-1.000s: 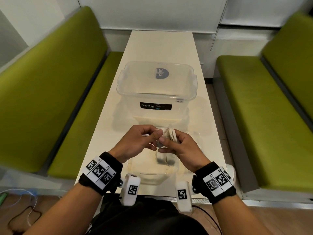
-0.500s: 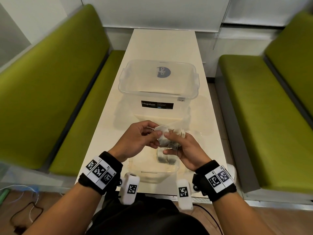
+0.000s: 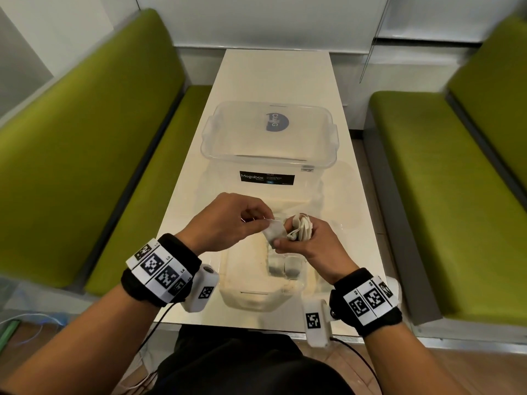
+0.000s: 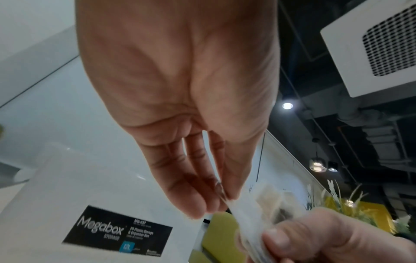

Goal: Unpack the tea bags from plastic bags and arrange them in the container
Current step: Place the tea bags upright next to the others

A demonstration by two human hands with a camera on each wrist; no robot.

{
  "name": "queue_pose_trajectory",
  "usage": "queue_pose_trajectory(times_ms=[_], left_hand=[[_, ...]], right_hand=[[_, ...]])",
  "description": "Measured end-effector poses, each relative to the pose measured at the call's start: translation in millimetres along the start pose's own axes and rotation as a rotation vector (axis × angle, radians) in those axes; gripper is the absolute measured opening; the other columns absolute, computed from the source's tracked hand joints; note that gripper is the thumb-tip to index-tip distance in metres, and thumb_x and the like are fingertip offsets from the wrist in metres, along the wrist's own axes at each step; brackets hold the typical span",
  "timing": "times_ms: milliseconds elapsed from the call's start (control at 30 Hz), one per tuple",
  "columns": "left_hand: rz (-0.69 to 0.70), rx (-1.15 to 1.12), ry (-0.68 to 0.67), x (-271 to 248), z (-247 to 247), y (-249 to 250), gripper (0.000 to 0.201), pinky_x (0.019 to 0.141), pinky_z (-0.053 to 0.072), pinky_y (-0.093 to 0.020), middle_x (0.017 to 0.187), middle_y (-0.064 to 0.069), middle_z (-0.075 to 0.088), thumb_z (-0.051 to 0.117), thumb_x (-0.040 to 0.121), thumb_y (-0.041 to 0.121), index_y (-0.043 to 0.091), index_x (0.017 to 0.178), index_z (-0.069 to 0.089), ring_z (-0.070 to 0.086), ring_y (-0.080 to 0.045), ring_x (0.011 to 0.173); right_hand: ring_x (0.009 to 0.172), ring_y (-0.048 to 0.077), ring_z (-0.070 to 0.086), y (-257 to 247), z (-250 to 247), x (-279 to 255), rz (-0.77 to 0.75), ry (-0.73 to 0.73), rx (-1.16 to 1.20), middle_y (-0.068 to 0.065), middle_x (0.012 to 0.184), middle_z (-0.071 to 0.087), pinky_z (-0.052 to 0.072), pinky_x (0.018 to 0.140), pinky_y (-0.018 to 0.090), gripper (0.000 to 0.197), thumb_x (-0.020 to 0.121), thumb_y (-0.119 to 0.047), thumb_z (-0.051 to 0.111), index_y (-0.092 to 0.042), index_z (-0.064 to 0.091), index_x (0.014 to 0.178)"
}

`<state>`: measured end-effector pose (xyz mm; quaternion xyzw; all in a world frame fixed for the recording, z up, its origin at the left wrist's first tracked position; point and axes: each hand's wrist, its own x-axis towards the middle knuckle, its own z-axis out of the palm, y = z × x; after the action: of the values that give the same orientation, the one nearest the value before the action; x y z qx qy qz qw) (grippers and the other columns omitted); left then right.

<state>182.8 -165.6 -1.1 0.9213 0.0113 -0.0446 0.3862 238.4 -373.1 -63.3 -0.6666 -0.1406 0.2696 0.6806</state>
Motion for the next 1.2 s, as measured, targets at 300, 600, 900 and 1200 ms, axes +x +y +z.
queue_pose_trajectory(times_ms=[300,600,900,1200], left_hand=[[0.051,0.153,0.017,11,-7,8,0.011,0.076,0.057,-0.032,0.075,0.013,0.075,0.071,0.092,0.021,0.027,0.098,0.078,0.070,-0.008,0.071],[-0.095,0.383,0.015,42,-11,-23,0.008,0.068,0.054,-0.030,0.080,0.009,0.074,0.063,0.093,0.022,0.027,0.095,0.070,0.066,-0.011,0.071],[-0.154,0.607,-0.131,82,37,-56,0.010,0.075,0.051,-0.034,0.103,-0.005,0.068,0.061,0.094,0.018,0.020,0.100,0.069,0.064,-0.027,0.093],[-0.124,0.693,-0.173,98,55,-65,0.009,0.072,0.041,-0.031,0.106,-0.010,0.066,0.065,0.096,0.020,0.017,0.104,0.068,0.063,-0.030,0.094]], right_hand=[[0.075,0.023,0.071,6,-1,8,0.052,0.050,0.035,0.013,0.080,0.066,0.063,0.076,0.040,0.026,0.077,0.007,0.083,0.003,0.062,0.090],[0.086,0.032,0.069,16,-21,0,0.237,0.147,0.330,0.017,0.089,0.062,0.061,0.072,0.033,0.009,0.098,-0.009,0.063,-0.002,0.067,0.096],[0.085,0.028,0.070,15,-28,-9,0.207,0.093,0.286,0.013,0.085,0.062,0.061,0.071,0.034,0.008,0.098,-0.003,0.059,-0.005,0.064,0.093],[0.087,0.029,0.069,16,-36,-16,0.210,0.096,0.284,0.015,0.088,0.063,0.060,0.073,0.036,0.006,0.097,-0.002,0.060,-0.004,0.065,0.096]])
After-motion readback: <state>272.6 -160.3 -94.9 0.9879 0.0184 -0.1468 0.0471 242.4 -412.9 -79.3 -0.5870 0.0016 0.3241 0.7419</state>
